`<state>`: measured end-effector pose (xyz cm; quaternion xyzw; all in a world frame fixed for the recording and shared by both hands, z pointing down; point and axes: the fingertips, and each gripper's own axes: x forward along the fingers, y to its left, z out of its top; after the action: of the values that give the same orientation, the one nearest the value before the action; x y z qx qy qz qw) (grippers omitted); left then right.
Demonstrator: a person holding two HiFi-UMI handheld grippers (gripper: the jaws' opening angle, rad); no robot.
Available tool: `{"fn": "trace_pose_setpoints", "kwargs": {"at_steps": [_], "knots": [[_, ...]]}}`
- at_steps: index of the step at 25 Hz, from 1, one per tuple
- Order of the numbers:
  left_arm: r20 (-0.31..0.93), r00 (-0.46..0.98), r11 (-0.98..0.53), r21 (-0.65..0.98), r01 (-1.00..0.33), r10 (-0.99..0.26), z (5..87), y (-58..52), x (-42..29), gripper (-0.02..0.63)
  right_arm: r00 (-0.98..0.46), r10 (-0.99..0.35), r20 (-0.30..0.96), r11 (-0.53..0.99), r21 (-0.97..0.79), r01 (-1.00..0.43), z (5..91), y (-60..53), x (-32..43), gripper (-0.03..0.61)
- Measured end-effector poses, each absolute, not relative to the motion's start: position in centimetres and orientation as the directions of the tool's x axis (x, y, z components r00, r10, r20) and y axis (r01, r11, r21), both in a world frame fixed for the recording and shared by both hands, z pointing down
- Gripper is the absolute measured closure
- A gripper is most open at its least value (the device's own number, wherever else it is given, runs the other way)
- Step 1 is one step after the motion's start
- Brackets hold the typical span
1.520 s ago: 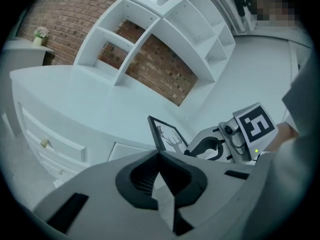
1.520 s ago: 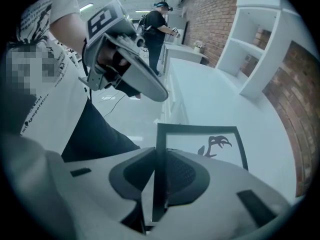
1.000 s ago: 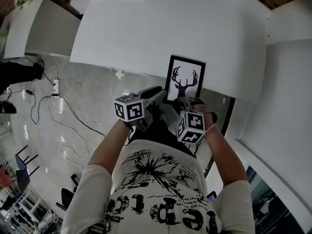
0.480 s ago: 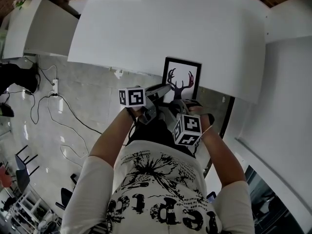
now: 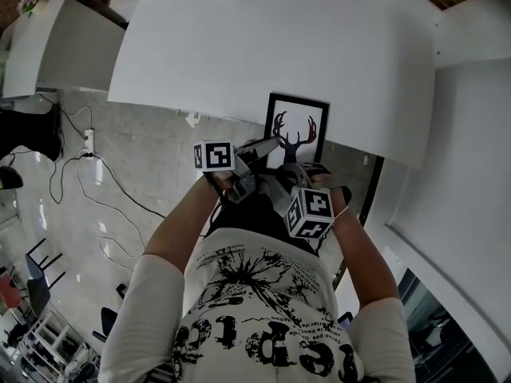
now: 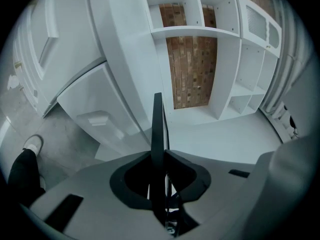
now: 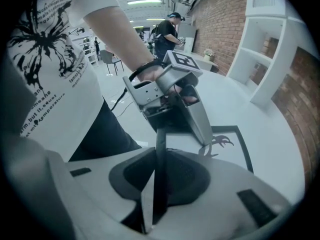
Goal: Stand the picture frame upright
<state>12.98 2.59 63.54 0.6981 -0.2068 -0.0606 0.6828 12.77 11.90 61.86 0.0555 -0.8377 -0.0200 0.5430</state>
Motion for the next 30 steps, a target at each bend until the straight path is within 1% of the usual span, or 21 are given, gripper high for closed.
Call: {"fn": "trace_pose_setpoints", "kwargs": {"at_steps": [4,6,7,8,10,13,15,17,20,24,27,30], "knots": [[0.191,0.915,0.043,0.981,-0.188,-0.356,63.5,2.7,13.2,0.538,-0.447,-0.135,0.884,0.990,0.105,-0.090,61.8,11.9,12.8,0.505],[0.192,0.920,0.044,0.981,-0.188,-0.342,63.5,2.7,13.2,0.538,-0.490,-0.145,0.860,0.988,0.095,-0.125,61.4,11.8,12.7,0.498],[0.194,0.922,0.042,0.981,-0.191,-0.335,63.5,2.7,13.2,0.538,-0.521,-0.148,0.841,0.984,0.074,-0.159,61.1,11.6,12.6,0.463],[0.197,0.923,0.041,0.980,-0.194,-0.330,63.4,2.7,13.2,0.538,-0.560,-0.153,0.814,0.978,0.043,-0.204,60.5,11.4,12.5,0.415],[0.202,0.924,0.038,0.979,-0.201,-0.325,63.5,2.7,13.2,0.538,-0.649,-0.185,0.738,0.944,-0.050,-0.325,59.2,10.4,12.9,0.370],[0.215,0.922,0.034,0.976,-0.216,-0.322,63.6,2.6,13.2,0.538,-0.729,-0.272,0.629,0.810,-0.259,-0.526,58.1,8.5,15.8,0.360],[0.220,0.921,0.031,0.975,-0.222,-0.320,63.7,2.6,13.1,0.538,-0.734,-0.320,0.599,0.704,-0.368,-0.607,58.4,7.3,18.5,0.365],[0.218,0.924,0.028,0.975,-0.220,-0.316,63.6,2.6,13.1,0.538,-0.730,-0.358,0.582,0.600,-0.455,-0.658,58.9,6.4,21.0,0.392],[0.208,0.928,0.027,0.977,-0.210,-0.309,63.4,2.6,13.1,0.538,-0.744,-0.389,0.543,0.432,-0.606,-0.668,59.7,5.4,23.3,0.393],[0.206,0.933,0.020,0.978,-0.210,-0.295,63.6,2.6,13.1,0.537,-0.768,-0.412,0.490,0.262,-0.744,-0.615,61.4,4.7,24.3,0.388],[0.208,0.936,0.018,0.977,-0.212,-0.284,63.7,2.6,13.1,0.537,-0.790,-0.413,0.454,0.174,-0.812,-0.557,63.0,4.3,24.3,0.393],[0.209,0.940,0.013,0.977,-0.214,-0.269,63.6,2.7,13.1,0.537,-0.807,-0.422,0.413,0.141,-0.850,-0.508,62.7,3.3,23.4,0.400]]}}
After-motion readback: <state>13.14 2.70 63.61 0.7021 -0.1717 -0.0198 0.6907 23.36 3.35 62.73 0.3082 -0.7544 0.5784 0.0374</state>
